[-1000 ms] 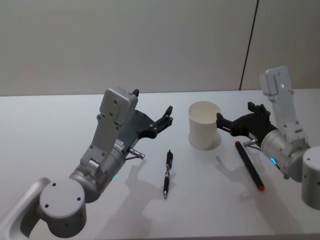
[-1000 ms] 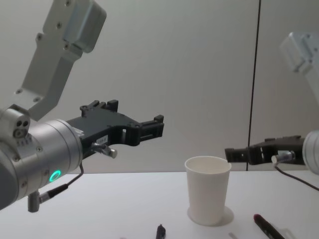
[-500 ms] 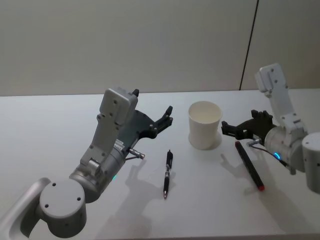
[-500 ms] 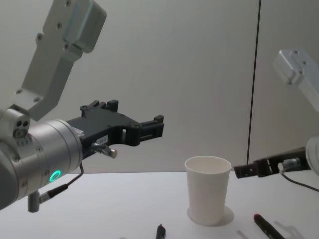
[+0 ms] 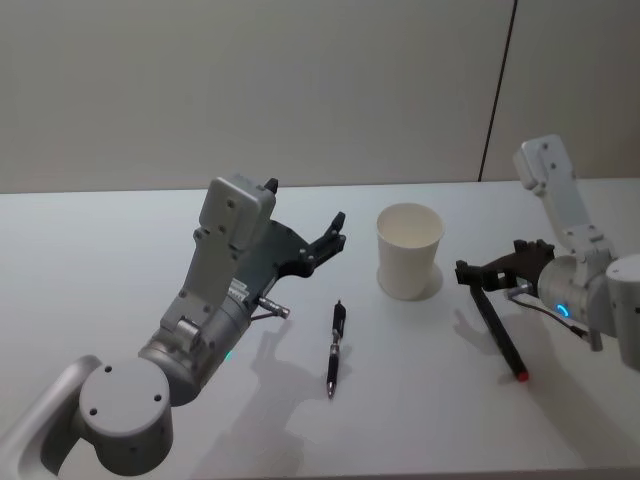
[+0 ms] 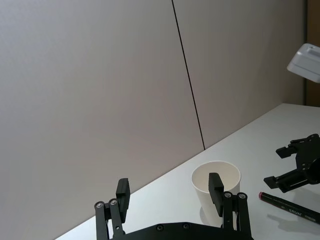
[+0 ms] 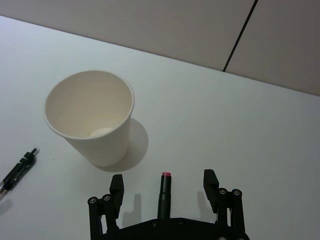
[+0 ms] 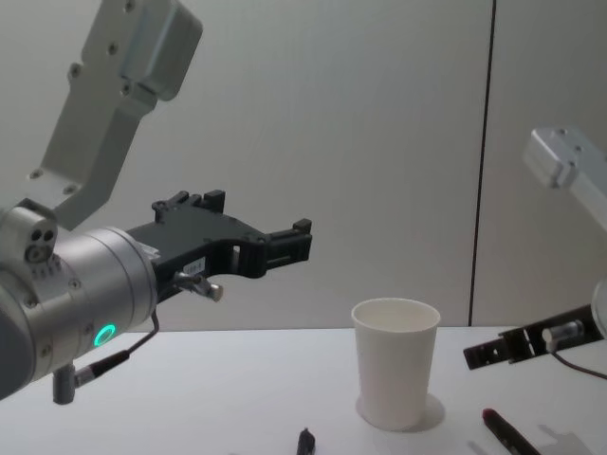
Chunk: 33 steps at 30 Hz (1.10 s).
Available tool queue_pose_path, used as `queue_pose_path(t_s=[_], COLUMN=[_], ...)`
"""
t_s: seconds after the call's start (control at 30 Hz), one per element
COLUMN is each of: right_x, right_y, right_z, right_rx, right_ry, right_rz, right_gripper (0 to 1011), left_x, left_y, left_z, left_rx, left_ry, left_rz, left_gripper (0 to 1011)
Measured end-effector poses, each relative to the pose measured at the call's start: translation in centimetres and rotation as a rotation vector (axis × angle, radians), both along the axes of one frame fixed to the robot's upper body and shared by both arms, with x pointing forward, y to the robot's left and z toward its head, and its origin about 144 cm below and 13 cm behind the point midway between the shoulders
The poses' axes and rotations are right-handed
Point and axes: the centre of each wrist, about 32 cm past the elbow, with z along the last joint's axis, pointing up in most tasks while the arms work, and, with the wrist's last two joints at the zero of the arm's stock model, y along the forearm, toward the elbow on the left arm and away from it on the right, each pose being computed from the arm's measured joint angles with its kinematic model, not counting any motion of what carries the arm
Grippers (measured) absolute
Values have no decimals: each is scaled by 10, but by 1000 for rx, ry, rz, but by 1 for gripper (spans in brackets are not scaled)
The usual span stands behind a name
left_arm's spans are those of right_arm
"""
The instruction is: Place the pen into the pen holder.
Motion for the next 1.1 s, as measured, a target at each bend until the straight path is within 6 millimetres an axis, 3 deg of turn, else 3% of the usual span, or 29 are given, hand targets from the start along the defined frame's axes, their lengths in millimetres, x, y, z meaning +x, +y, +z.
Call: queue_pose_path(t_s=[1.1], right_x=[38], right_y=[13], right_z=[-22], right_rx=[33], right_ry=[181], right_rz=[-19], right_gripper=[1001], left_x=[0], left_y=[0], left_z=[0], left_rx=[0], left_ry=[0], left_rz=[0], left_gripper=[1000])
